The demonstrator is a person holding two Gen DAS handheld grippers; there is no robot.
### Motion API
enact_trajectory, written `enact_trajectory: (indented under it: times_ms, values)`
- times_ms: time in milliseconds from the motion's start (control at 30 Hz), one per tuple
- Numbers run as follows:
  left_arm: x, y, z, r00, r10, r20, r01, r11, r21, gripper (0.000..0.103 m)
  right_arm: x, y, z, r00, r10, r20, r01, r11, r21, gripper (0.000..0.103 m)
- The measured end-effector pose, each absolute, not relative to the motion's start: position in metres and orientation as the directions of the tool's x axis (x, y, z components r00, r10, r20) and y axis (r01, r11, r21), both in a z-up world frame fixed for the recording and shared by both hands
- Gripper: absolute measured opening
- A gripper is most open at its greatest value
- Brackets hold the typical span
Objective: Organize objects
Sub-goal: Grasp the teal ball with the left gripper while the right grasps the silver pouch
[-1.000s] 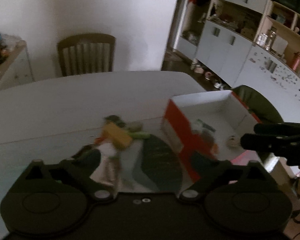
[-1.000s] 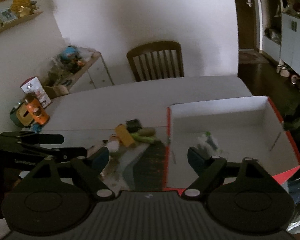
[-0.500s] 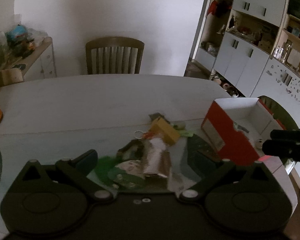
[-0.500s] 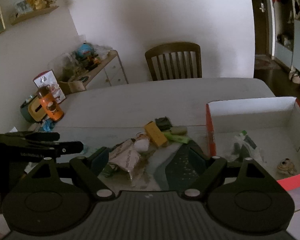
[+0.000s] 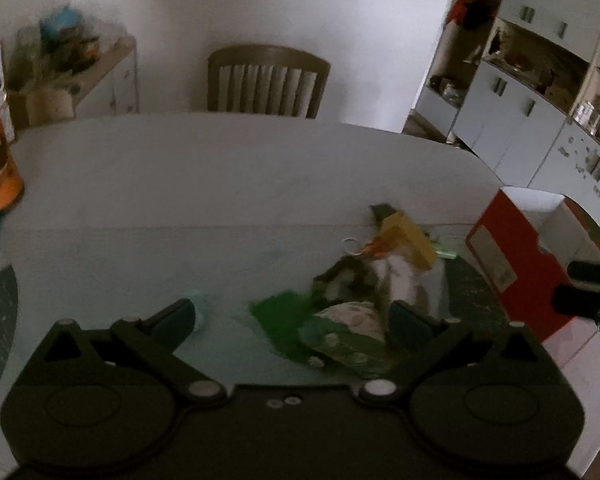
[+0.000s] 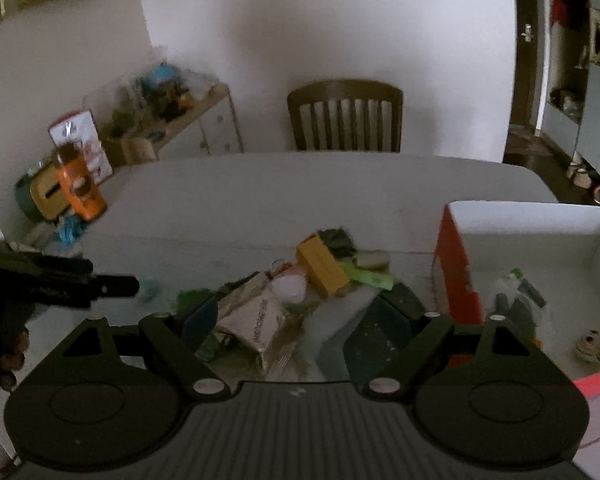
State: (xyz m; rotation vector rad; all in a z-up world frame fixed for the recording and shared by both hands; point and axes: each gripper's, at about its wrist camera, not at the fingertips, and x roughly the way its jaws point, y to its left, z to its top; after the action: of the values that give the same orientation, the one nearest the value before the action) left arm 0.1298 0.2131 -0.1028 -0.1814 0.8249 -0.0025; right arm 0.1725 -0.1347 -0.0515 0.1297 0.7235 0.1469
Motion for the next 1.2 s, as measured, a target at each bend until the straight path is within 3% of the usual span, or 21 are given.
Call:
enact_trajectory:
  times_ms: [333, 633, 967, 1200]
  values:
    - [0.148, 0.251, -0.139, 0.628, -0.021, -0.778, -0.149, 0.978, -0.146, 0.102, 0.214, -0.114, -0.095, 0.644, 0.203, -0.738, -0.170, 0.978, 0.120, 0.086]
    - [0.165, 0.261, -0.166, 0.584, 0.038, -0.811, -0.166, 0.983, -0.073, 0.101, 0.246, -0.087, -0.125, 0.559, 0.195, -0.806, -0.370, 0.929, -0.032, 0.086]
    - [0.175, 0.268, -0.177, 0.571, 0.045, -0.820, -0.167, 0.984, -0.062, 0.082, 0.268, -0.071, -0.141, 0.512, 0.211, -0.833, -0.477, 0.876, -0.072, 0.086]
    - [0.175, 0.271, -0.179, 0.571, 0.031, -0.820, -0.161, 0.984, -0.074, 0.061, 0.274, -0.064, -0.146, 0.481, 0.241, -0.843, -0.549, 0.833, -0.076, 0.086]
